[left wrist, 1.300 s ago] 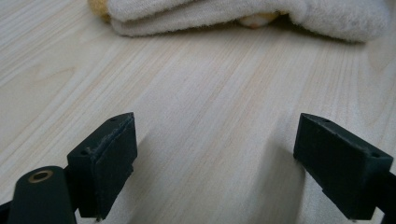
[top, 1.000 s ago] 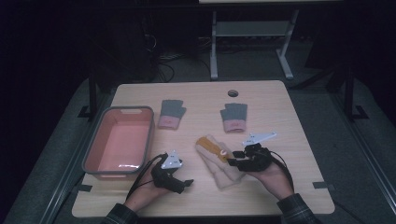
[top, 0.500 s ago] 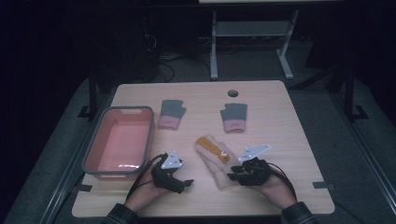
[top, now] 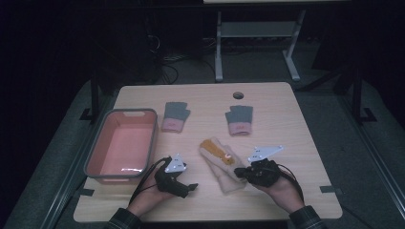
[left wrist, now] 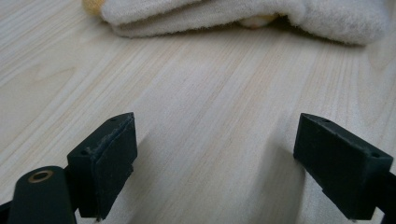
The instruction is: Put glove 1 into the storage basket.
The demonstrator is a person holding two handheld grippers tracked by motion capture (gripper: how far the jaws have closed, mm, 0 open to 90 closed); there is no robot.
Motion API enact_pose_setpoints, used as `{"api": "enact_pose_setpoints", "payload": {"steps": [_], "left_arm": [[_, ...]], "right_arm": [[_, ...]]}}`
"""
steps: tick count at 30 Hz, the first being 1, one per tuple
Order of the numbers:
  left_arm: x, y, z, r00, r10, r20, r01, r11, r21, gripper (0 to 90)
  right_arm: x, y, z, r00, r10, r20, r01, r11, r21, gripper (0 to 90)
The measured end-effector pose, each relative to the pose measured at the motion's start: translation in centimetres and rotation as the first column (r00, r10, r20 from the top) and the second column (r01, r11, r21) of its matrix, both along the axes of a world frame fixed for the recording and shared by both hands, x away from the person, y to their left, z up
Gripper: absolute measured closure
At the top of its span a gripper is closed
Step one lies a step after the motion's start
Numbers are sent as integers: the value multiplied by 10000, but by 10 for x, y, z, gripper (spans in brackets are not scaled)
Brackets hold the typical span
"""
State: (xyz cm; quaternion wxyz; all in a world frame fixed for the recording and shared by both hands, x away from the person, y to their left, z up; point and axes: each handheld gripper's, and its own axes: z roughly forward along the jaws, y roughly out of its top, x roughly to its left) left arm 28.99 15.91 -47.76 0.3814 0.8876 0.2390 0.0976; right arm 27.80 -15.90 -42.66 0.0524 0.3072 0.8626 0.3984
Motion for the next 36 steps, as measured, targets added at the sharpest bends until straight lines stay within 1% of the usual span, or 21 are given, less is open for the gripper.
{"api": "enact_pose_setpoints", "payload": {"steps": [2,3,6,10,12,14,15,16,18,20,22,23,24,25,26,28,30,31,33,34,36], "left_arm": [[0,0,0,10000,38,-10,-38,10000,-47,127],[0,0,0,10000,-11,3,11,10000,29,127],[0,0,0,10000,5,-4,-5,10000,13,127],[0,0,0,10000,-2,-1,2,10000,13,127],[0,0,0,10000,31,-6,-31,10000,-36,127],[0,0,0,10000,23,-9,-24,10000,-36,126],[0,0,0,10000,-14,5,14,10000,22,127],[0,0,0,10000,-30,11,30,10000,46,127],[0,0,0,10000,-27,7,27,10000,40,127],[0,0,0,10000,-5,4,5,10000,6,127],[0,0,0,10000,-7,12,7,10000,16,127],[0,0,0,10000,-4,9,4,10000,9,127],[0,0,0,10000,55,-11,-55,10000,-60,127],[0,-1,1,10000,79,-19,-79,9999,71,127],[0,-1,1,9999,102,-25,-101,9999,103,127],[0,-3,1,9997,231,-102,-230,9997,113,129],[1,-3,4,9994,313,-142,-310,9992,257,158],[2,-3,6,9992,372,-137,-368,9989,302,203],[5,-4,9,9981,494,-377,-483,9984,303,285],[6,-4,11,9984,393,-397,-382,9988,301,346],[9,-8,14,9972,353,-659,-344,9993,154,497]], "right_arm": [[0,0,5,9999,66,150,-70,9996,280,877],[-2,2,9,9999,57,154,-63,9992,399,877],[-5,11,13,9995,252,209,-261,9987,441,876],[-9,30,8,9988,481,-19,-480,9988,132,871],[-9,36,3,9978,663,15,-663,9977,-126,865],[-9,42,-3,9976,676,-141,-682,9968,-420,844],[-9,43,-5,9975,687,-157,-694,9965,-471,825],[-8,43,-9,9971,685,-328,-699,9966,-445,786],[-8,43,-11,9965,772,-311,-782,9964,-325,687],[-9,39,-7,9975,700,25,-699,9975,-126,610],[-8,33,-3,9985,530,170,-532,9985,144,558],[-6,28,-2,9984,357,434,-367,9991,233,560],[-4,23,-1,9987,175,473,-186,9996,223,589],[-1,18,-2,9990,23,452,-33,9997,228,639],[2,11,-3,9986,-208,484,202,9997,130,738],[8,1,-4,9979,-395,521,401,9991,-102,826],[13,-9,-6,9972,-498,561,515,9983,-288,878],[15,-13,-7,9977,-532,423,545,9980,-309,888],[20,-20,-12,9983,-513,266,525,9976,-454,899],[22,-22,-14,9989,-450,162,457,9978,-474,899],[26,-23,-20,9991,-399,-163,390,9979,-513,899]]}}
